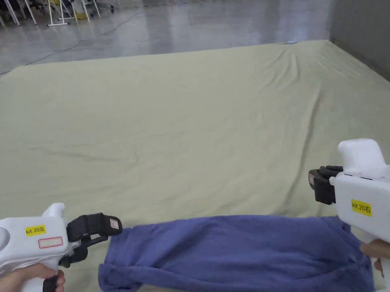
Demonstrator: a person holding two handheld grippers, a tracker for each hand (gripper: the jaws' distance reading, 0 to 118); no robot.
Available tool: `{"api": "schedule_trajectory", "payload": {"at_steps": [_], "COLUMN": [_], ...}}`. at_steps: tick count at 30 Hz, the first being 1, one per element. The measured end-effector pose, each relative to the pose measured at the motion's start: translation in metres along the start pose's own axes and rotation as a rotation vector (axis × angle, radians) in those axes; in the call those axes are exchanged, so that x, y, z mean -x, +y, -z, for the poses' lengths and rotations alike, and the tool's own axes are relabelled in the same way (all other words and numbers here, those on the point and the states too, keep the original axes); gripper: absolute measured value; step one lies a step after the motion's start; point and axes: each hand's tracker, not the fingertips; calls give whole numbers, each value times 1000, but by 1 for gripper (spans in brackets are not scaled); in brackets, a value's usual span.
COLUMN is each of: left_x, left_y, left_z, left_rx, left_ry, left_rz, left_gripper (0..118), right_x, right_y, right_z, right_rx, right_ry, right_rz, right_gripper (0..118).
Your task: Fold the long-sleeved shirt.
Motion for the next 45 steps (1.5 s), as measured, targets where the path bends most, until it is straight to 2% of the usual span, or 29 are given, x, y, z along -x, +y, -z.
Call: {"api": "schedule_trajectory", "payload": {"at_steps": [3,5,7,10,11,14,18,19,20,23,24,26,28,34,37,39,43,45], "left_x": [43,57,41,35,37,15,11,12,9,8,7,9,-4,35,51,56,92,102], "left_y": [-2,-5,-12,-12,-11,-12,-7,-9,-10,-13,-13,-17,-19,16,33,40,56,60], "left_z": [21,35,32,54,63,82,81,77,77,72,77,77,69,34,5,-22,-73,-85], "left_rx": [57,50,4,92,130,110,124,124,124,83,95,120,46,-34,-97,-114,-190,-167], "left_ry": [-112,-99,-214,-370,-377,-332,-350,-353,-344,-141,-89,-100,-40,-8,70,100,259,291], "left_rz": [-182,-242,-191,-257,-267,-140,-156,-148,-129,19,51,39,115,36,84,29,-10,-37], "left_gripper": [118,118,118,118,118,118,117,109,92,53,2,2,2,2,2,2,2,2], "right_x": [-11,-9,-2,0,0,0,0,0,0,1,1,2,3,3,4,8,12,13], "right_y": [-3,-3,-7,-8,-8,-8,-8,-8,-8,-9,-9,-9,-9,-8,-7,-5,-5,-5], "right_z": [22,25,21,17,17,18,17,17,17,17,17,18,16,13,14,13,14,15], "right_rx": [38,37,39,41,43,46,50,51,53,54,58,65,68,72,71,74,76,76], "right_ry": [30,16,4,6,8,-2,-11,-11,-11,-10,-10,-13,-18,-24,-23,-21,-6,6], "right_rz": [34,21,11,24,32,34,31,31,32,36,38,40,37,32,29,26,33,35], "right_gripper": [0,0,0,0,0,0,0,0,0,0,0,0,0,0,0,0,0,0]}}
